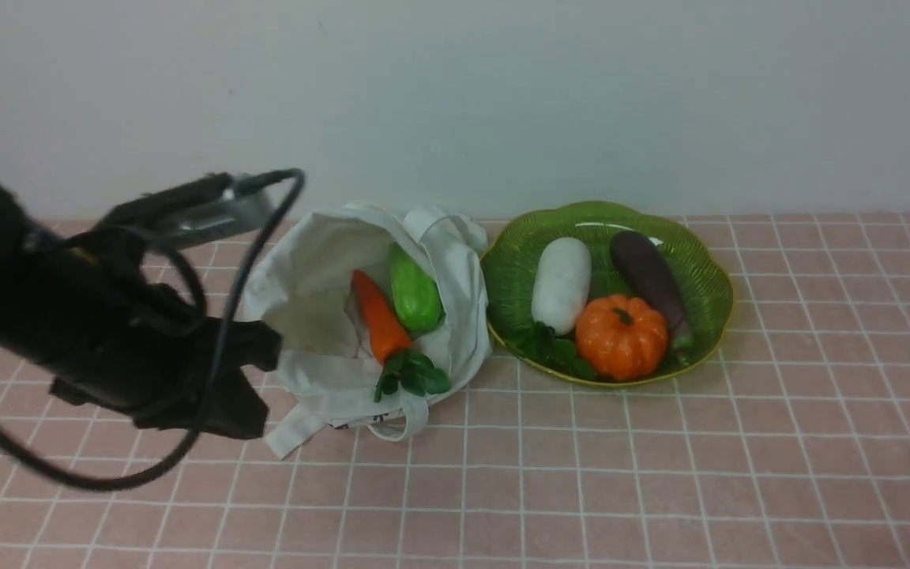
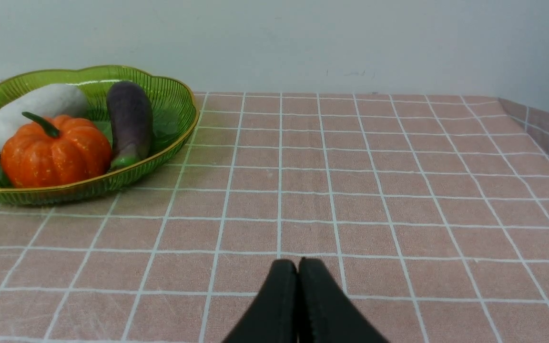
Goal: Take vegetables from bag on pink coffee tablecloth place on plate.
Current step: 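Reach into the cloth bag toward a vegetable inside it with the left gripper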
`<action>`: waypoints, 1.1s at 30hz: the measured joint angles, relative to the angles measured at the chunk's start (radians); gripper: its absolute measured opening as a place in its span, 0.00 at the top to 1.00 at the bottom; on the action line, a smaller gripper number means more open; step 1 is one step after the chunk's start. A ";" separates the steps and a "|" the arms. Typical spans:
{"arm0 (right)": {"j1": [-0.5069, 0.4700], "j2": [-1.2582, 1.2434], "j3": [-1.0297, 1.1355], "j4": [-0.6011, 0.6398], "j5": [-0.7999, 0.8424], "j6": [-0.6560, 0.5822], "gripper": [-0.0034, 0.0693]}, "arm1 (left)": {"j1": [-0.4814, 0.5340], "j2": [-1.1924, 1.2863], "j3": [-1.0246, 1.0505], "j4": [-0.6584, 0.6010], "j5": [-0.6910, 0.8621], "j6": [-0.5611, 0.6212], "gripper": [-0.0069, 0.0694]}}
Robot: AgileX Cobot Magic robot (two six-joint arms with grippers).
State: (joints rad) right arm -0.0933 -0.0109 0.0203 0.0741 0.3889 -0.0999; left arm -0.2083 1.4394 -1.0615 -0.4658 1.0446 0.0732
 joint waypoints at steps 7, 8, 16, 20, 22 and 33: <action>0.000 0.000 0.000 0.000 0.000 0.000 0.97 | -0.181 0.240 -0.259 0.192 -0.014 -0.209 0.83; 0.000 0.000 0.000 0.000 0.000 0.000 0.97 | -0.201 0.279 -0.308 0.237 -0.025 -0.257 0.80; 0.000 0.000 0.000 0.000 0.000 0.000 0.97 | -0.222 0.489 -0.489 0.394 -0.078 -0.435 0.52; 0.000 0.000 0.000 0.000 0.000 0.000 0.97 | -0.222 0.589 -0.548 0.452 -0.136 -0.467 0.39; 0.000 0.000 0.000 0.000 0.000 0.000 0.97 | -0.222 0.618 -0.552 0.460 -0.159 -0.469 0.38; 0.000 0.000 0.000 0.000 0.000 0.000 0.97 | -0.222 0.720 -0.555 0.466 -0.203 -0.474 0.44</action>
State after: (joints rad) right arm -0.0933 -0.0109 0.0203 0.0741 0.3889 -0.0999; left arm -0.4307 2.1591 -1.6162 0.0000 0.8412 -0.4009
